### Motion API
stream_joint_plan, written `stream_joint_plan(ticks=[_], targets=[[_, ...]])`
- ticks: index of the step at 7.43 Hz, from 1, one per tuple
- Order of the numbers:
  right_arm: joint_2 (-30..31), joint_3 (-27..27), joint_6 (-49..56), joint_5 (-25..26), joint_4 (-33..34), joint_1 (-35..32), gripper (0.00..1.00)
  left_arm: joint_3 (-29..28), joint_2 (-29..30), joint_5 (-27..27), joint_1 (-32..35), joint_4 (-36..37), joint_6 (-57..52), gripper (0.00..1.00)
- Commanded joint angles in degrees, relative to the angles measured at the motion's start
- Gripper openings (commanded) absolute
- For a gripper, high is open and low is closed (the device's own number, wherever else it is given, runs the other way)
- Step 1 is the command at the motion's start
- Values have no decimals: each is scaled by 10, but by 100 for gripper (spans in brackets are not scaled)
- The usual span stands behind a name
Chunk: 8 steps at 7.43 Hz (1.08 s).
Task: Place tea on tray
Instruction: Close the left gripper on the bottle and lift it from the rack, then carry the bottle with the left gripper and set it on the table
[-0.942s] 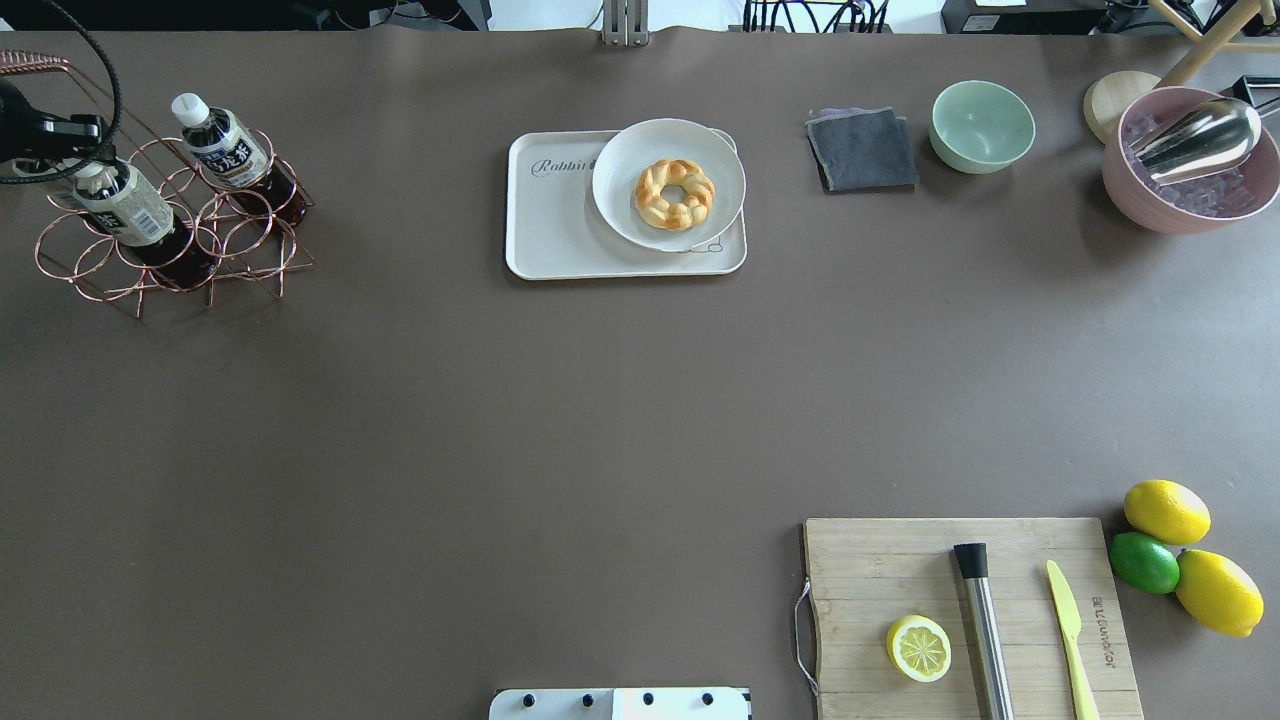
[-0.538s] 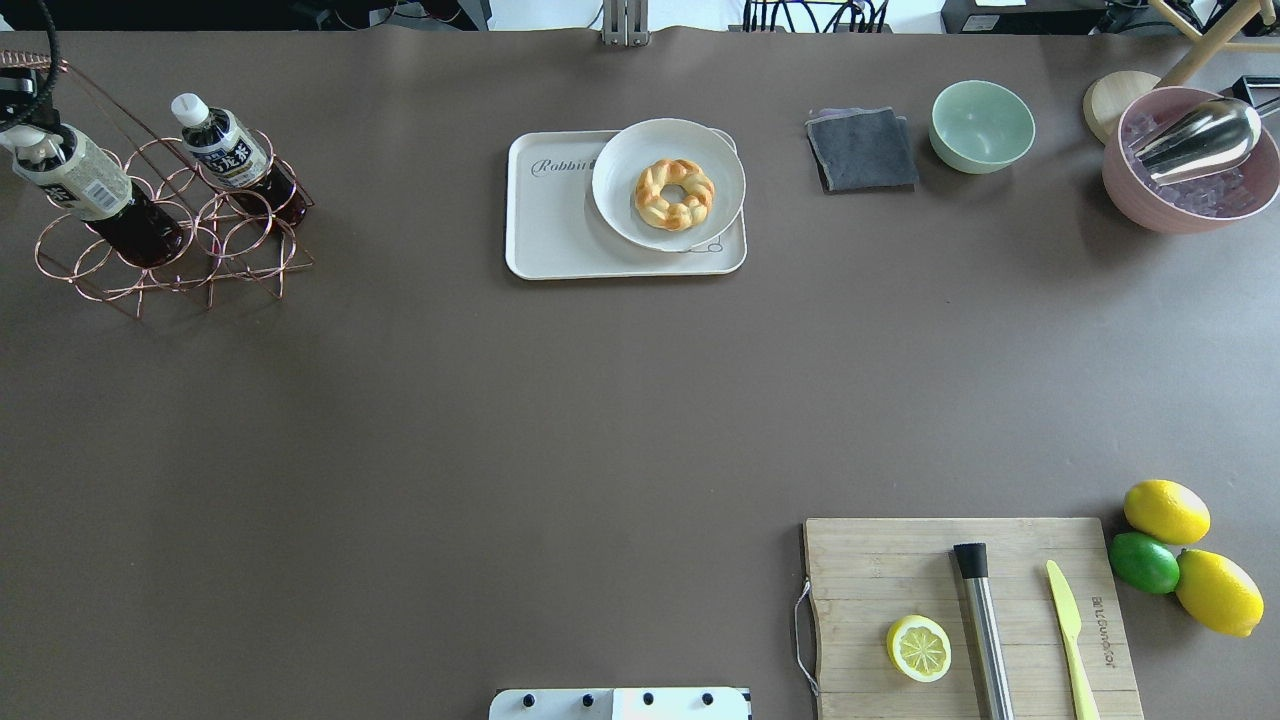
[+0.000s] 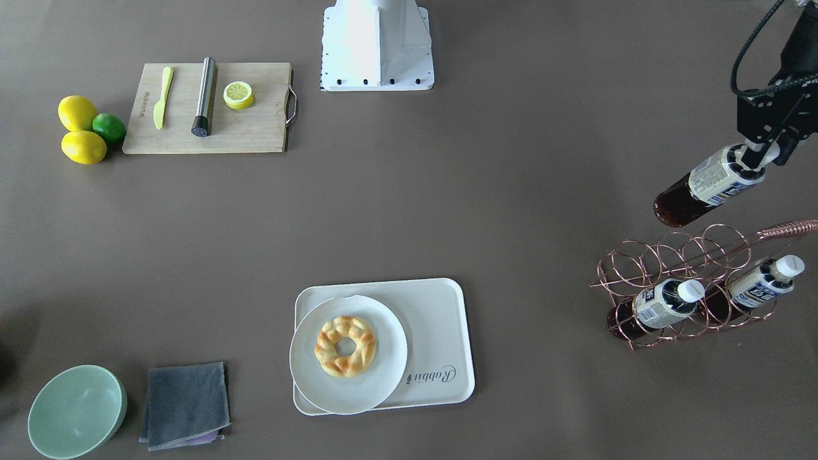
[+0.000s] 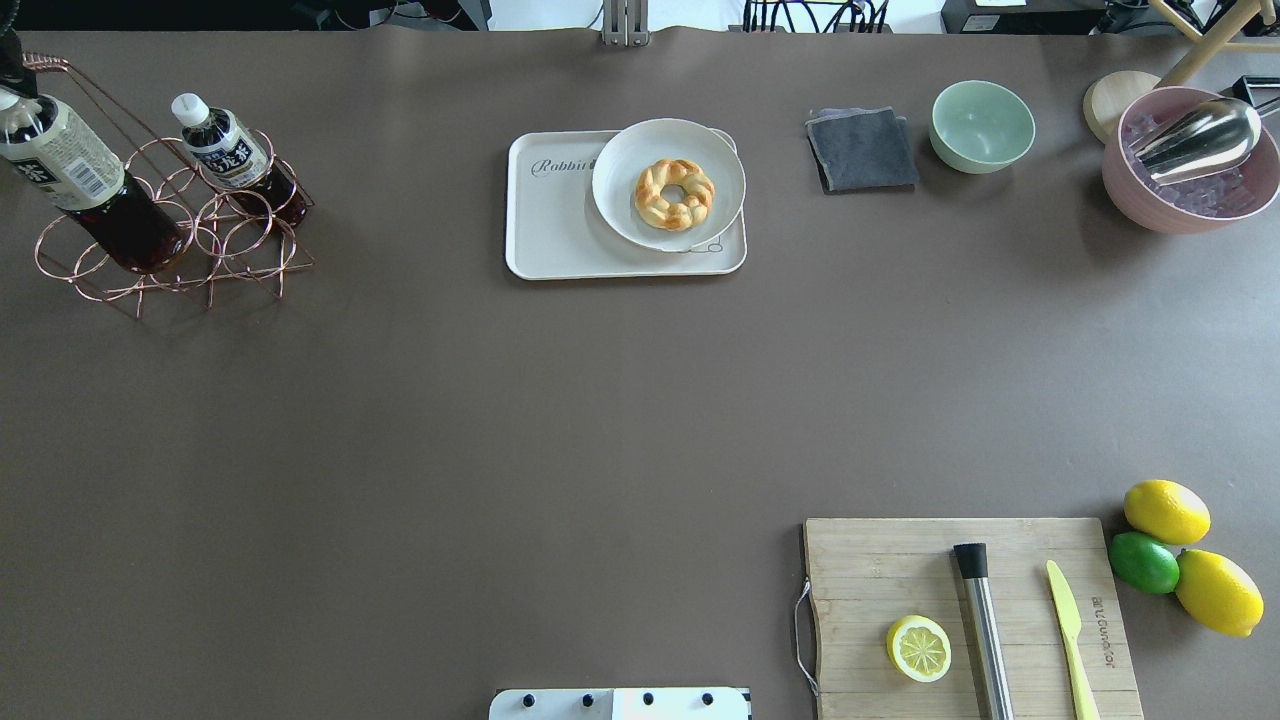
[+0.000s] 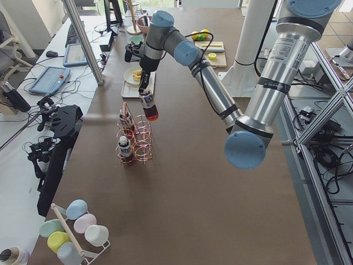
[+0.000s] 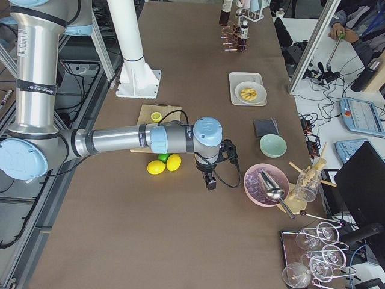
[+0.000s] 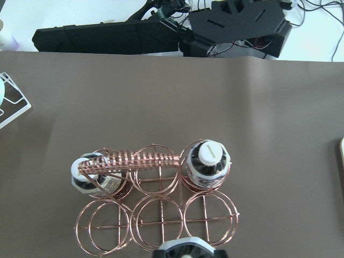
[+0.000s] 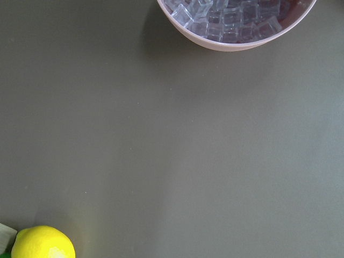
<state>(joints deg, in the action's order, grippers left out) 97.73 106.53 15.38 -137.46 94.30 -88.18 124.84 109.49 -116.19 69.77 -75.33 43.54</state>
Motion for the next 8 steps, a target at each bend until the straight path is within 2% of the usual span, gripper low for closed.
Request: stream_joint_plan(ticks=[1,3,5,6,8], targets=[[0,1,0,0,0,1,100,8,116,-2,-71,91,62,0],[0,1,1,0,0,3,100,6,171,60,-186,92,169,0],[0,4,1,0,0,4,100,-26,219,195,-330,92,253,0],[0,8,1,-1,0,4,100,-81,274,230,-377,93,296,0],[0,7,1,-1,0,4,100,-130,303,263,-442,87,348,0]])
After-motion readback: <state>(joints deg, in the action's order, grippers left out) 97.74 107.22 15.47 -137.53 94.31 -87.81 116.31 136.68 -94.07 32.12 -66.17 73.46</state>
